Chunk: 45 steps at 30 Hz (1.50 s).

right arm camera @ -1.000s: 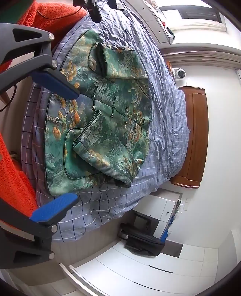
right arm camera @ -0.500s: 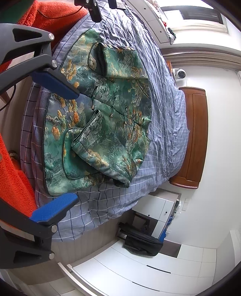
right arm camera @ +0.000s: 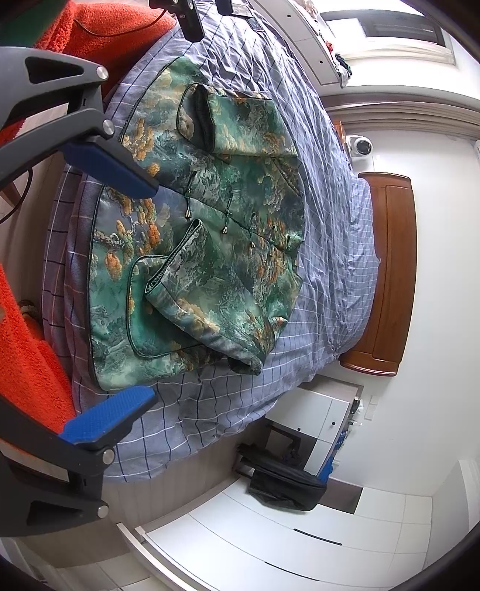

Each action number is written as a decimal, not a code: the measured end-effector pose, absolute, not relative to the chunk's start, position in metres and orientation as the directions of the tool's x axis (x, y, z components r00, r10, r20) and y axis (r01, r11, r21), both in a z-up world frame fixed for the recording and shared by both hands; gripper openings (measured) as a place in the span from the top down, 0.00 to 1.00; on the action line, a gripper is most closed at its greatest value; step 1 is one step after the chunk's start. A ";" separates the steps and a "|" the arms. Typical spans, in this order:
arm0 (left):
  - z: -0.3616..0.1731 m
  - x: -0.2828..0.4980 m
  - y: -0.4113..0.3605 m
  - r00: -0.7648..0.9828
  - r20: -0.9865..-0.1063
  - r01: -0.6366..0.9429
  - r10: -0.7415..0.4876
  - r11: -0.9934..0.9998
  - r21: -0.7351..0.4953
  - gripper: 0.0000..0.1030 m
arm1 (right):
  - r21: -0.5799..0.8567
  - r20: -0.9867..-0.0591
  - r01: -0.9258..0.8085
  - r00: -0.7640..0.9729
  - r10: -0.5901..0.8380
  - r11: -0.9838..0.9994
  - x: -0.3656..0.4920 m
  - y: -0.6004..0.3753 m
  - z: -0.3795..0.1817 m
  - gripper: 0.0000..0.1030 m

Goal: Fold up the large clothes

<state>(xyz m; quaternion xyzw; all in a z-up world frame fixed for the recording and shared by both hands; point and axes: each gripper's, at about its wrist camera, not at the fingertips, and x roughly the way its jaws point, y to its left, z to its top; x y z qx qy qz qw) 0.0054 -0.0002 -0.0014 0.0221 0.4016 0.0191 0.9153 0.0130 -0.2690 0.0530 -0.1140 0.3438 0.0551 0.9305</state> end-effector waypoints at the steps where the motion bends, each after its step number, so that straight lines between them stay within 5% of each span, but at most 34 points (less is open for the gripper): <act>1: -0.002 0.005 0.000 0.676 -0.735 -0.017 0.052 0.998 0.054 0.00 | -0.174 -0.652 -0.181 0.758 0.024 0.968 0.013 -0.269 0.053 0.00; 45: -0.004 0.003 -0.001 0.672 -0.739 -0.017 0.048 0.999 0.050 0.00 | -0.175 -0.658 -0.184 0.753 0.024 0.967 0.012 -0.267 0.048 0.00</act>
